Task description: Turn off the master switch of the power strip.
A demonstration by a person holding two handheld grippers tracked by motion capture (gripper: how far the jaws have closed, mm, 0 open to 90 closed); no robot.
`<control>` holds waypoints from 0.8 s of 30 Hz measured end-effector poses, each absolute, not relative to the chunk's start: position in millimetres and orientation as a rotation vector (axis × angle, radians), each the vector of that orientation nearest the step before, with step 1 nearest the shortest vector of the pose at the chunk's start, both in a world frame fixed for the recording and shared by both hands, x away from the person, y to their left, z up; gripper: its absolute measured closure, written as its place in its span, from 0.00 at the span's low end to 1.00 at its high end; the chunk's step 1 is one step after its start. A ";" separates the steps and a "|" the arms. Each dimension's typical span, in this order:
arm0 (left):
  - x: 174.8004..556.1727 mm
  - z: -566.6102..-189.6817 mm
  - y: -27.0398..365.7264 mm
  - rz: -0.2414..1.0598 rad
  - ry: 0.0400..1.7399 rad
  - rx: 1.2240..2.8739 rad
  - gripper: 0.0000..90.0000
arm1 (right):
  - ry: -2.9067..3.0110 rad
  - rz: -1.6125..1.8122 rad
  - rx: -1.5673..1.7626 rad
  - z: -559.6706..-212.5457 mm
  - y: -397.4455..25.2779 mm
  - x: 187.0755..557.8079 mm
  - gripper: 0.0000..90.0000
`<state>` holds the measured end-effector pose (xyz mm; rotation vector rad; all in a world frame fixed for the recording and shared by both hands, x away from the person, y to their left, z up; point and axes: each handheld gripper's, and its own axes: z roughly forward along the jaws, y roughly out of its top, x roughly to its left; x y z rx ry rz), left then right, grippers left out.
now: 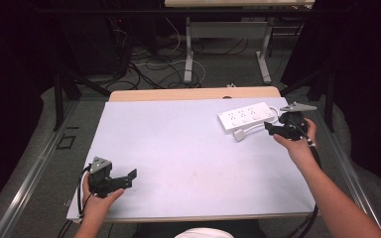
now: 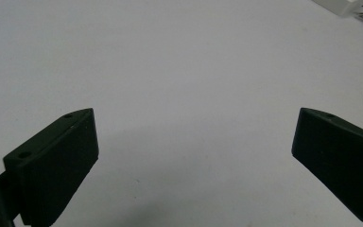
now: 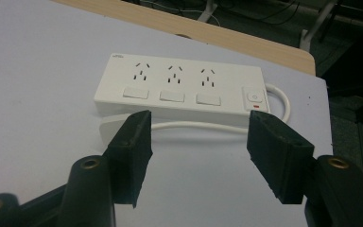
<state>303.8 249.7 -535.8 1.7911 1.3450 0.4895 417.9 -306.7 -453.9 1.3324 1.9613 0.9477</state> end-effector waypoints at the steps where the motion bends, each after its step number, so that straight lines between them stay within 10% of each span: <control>1: 304.0 -535.9 249.9 0.490 1.346 1.790 0.01 | 1.961 0.948 1.332 -453.9 -306.7 417.9 0.46; 24: 303.2 -535.6 249.6 0.501 1.347 1.792 0.02 | 1.955 0.842 1.443 -442.7 -305.6 469.1 0.49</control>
